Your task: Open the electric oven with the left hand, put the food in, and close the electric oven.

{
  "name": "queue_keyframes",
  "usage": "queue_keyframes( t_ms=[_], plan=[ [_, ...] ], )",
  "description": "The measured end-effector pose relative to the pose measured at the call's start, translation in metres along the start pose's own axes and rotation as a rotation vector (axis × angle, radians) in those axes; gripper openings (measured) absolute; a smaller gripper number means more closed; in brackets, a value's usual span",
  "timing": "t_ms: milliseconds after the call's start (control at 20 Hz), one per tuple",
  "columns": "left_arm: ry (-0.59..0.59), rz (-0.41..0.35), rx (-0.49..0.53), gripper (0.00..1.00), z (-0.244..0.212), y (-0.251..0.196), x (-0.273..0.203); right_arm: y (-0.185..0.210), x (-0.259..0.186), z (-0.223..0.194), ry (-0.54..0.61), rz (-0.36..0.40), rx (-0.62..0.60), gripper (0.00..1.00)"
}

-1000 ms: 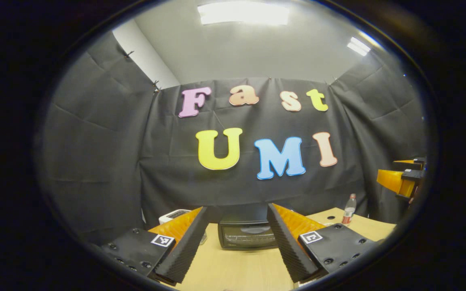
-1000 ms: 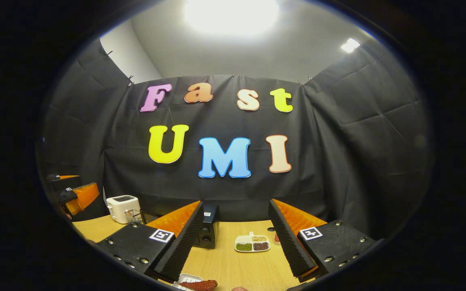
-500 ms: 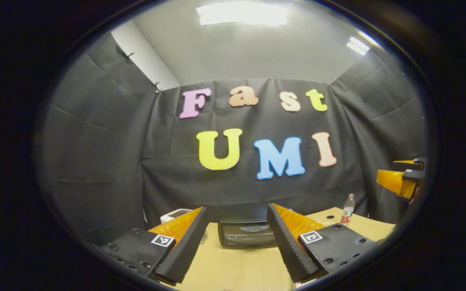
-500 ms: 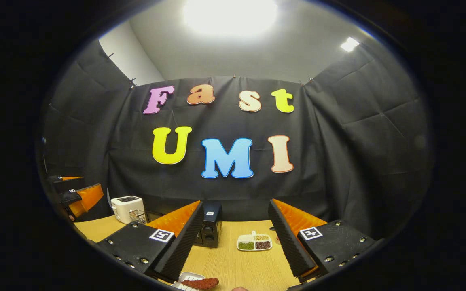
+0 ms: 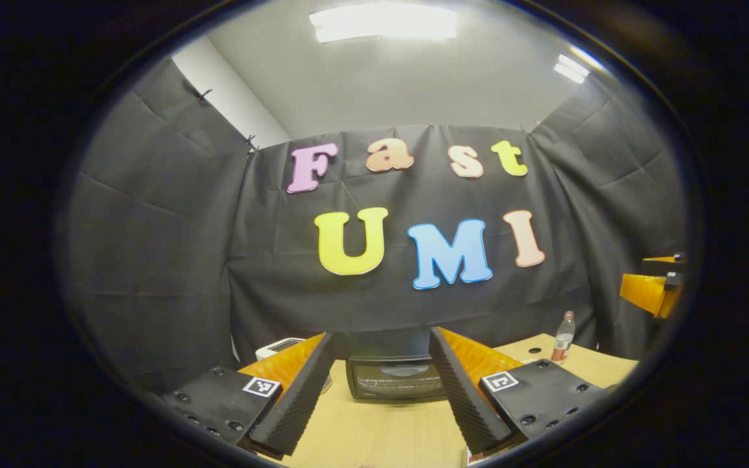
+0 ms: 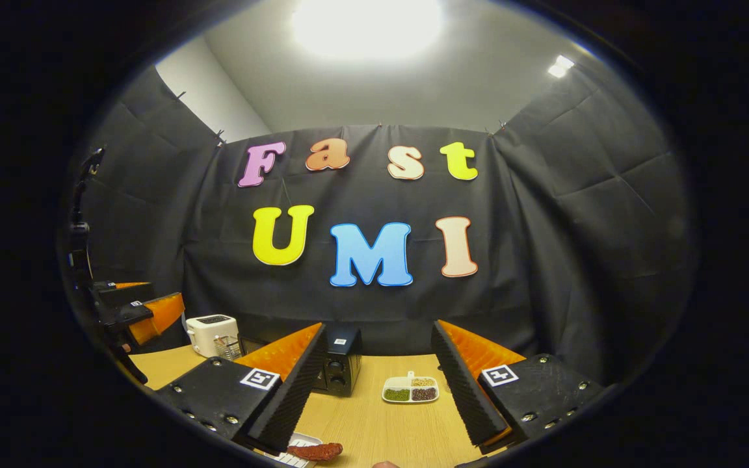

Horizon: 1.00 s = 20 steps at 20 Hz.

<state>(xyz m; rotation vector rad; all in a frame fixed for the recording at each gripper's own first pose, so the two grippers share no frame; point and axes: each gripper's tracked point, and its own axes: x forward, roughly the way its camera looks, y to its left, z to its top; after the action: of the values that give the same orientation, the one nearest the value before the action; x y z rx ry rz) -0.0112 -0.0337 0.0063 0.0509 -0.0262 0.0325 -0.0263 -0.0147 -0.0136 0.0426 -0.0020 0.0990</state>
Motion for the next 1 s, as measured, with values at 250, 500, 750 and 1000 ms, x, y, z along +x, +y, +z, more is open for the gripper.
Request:
queue_keyframes(
  t_ms=[250, 500, 750, 1000],
  plan=[
    [-0.001, -0.032, -0.009, 0.97, -0.009, -0.009, 0.045, -0.002, 0.012, 0.000, 0.000, -0.021, -0.001, 0.97],
    [-0.012, -0.083, -0.030, 1.00, -0.022, -0.008, 0.106, -0.002, 0.036, 0.003, -0.015, -0.104, -0.028, 0.97],
    [0.030, -0.123, -0.042, 0.97, -0.062, -0.007, 0.159, 0.005, 0.055, -0.004, 0.009, -0.166, -0.036, 0.97],
    [0.098, -0.159, -0.061, 0.97, -0.116, -0.015, 0.199, 0.005, 0.065, -0.011, 0.035, -0.222, -0.065, 0.97]
  ],
)
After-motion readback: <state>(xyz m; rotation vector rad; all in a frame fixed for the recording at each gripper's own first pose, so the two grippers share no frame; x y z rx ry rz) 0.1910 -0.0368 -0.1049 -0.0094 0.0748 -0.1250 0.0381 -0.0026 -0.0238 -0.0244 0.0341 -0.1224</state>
